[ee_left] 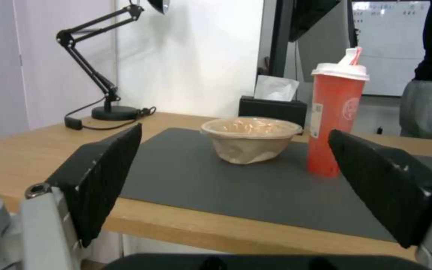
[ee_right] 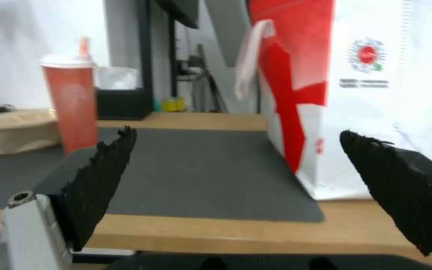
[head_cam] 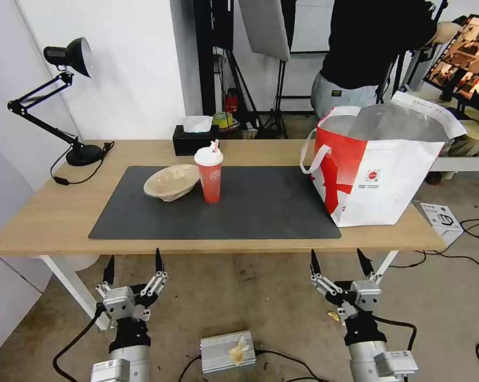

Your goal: Pick up the trash from the table and place it into the takeout bag.

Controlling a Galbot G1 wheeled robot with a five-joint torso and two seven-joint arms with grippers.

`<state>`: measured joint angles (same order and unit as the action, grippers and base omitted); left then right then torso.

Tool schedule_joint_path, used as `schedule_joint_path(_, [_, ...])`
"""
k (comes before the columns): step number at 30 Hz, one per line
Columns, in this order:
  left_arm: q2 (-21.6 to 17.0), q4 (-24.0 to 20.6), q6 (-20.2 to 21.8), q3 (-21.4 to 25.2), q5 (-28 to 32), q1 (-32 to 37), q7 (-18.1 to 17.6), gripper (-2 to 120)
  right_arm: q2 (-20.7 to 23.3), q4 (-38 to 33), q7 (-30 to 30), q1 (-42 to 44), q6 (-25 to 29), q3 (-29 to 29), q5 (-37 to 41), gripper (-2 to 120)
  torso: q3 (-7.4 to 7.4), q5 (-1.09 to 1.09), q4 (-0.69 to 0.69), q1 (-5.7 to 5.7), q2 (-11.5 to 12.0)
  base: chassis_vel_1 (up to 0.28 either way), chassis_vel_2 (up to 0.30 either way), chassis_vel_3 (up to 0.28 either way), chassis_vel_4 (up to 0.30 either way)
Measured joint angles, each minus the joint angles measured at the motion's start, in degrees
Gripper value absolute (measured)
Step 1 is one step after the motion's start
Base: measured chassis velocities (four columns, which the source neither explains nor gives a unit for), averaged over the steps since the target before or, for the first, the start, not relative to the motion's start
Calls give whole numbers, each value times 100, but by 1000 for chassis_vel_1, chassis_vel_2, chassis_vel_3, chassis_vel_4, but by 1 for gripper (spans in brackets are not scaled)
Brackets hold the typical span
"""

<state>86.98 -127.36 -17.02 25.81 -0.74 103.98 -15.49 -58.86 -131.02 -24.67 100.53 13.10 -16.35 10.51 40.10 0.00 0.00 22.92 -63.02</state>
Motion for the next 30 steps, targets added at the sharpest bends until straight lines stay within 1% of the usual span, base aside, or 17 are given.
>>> schedule_joint_path(2, [-4, 10, 0, 0, 2, -13, 2, 100, 156, -34, 363, -66, 78, -7, 339, 100, 0, 0, 0, 0, 0, 0, 0, 0, 0])
schedule_joint_path(3, [-4, 10, 0, 0, 2, -13, 2, 100, 156, -34, 363, -66, 78, -7, 339, 100, 0, 0, 0, 0, 0, 0, 0, 0, 0])
schedule_joint_path(6, [-9, 11, 0, 11, 15, -24, 3, 100, 400, -67, 884, -291, 271, -23, 730, 100, 0, 0, 0, 0, 0, 0, 0, 0, 0])
schedule_joint_path(7, [-9, 11, 0, 11, 15, -24, 3, 100, 400, -67, 884, -291, 271, -23, 730, 100, 0, 0, 0, 0, 0, 0, 0, 0, 0])
schedule_joint_path(10, [-16, 7, -1, 39, 36, -25, 5, 100, 696, -140, 1404, -670, 352, -25, 1294, 100, 0, 0, 0, 0, 0, 0, 0, 0, 0])
schedule_joint_path(11, [-16, 7, -1, 39, 36, -25, 5, 100, 696, -140, 1404, -670, 352, -25, 1294, 100, 0, 0, 0, 0, 0, 0, 0, 0, 0])
schedule_joint_path(13, [-26, -2, -1, 57, 45, -27, 5, 100, 928, -201, 1752, -1039, 396, -25, 1650, 100, 0, 1, 1, 0, 0, 0, 0, 0, 0])
schedule_joint_path(14, [-26, -2, -1, 57, 45, -27, 5, 100, 928, -201, 1752, -1039, 396, -25, 1650, 100, 0, 1, 1, 0, 0, 0, 0, 0, 0])
schedule_joint_path(16, [-43, -5, -1, 69, 48, -33, 5, 100, 1129, -275, 1976, -1369, 351, -18, 1974, 100, 0, 0, 1, 0, 0, 0, 0, 0, 0])
schedule_joint_path(18, [-43, -7, 0, 71, 48, -33, 5, 100, 1207, -278, 2037, -1481, 308, -11, 2079, 100, 1, -1, 2, 1, 0, 0, 0, 0, 0])
schedule_joint_path(20, [-30, -12, 0, 78, 48, -32, 9, 100, 1354, -232, 2170, -1765, 204, 39, 2275, 100, 0, -1, 0, 0, 0, 0, 0, 0, 0])
schedule_joint_path(21, [-30, -12, 0, 78, 48, -32, 9, 100, 1354, -232, 2170, -1765, 204, 39, 2275, 100, 0, -1, 0, 0, 0, 0, 0, 0, 0])
schedule_joint_path(22, [-20, -12, 0, 76, 44, -32, 33, 100, 1403, -182, 2196, -1903, 106, 83, 2320, 100, 1, 0, 0, 1, 1, 0, 0, 0, 0])
schedule_joint_path(24, [17, -7, 0, 62, 24, -39, 95, 100, 1451, -45, 2200, -2220, -94, 270, 2335, 100, 1, 0, 0, 1, 1, 0, 0, 0, 0])
schedule_joint_path(25, [17, -7, 0, 62, 24, -39, 95, 100, 1451, -45, 2200, -2220, -94, 270, 2335, 100, 1, 0, 0, 1, 1, 0, 0, 0, 0])
schedule_joint_path(29, [132, 39, 0, 30, -41, -62, 110, 100, 1450, 252, 2229, -2833, -267, 700, 2315, 100, 1, 1, 0, 1, 1, 0, 0, 0, 0])
schedule_joint_path(30, [132, 39, 0, 30, -41, -62, 110, 100, 1450, 252, 2229, -2833, -267, 700, 2315, 100, 1, 1, 0, 1, 1, 0, 0, 0, 0])
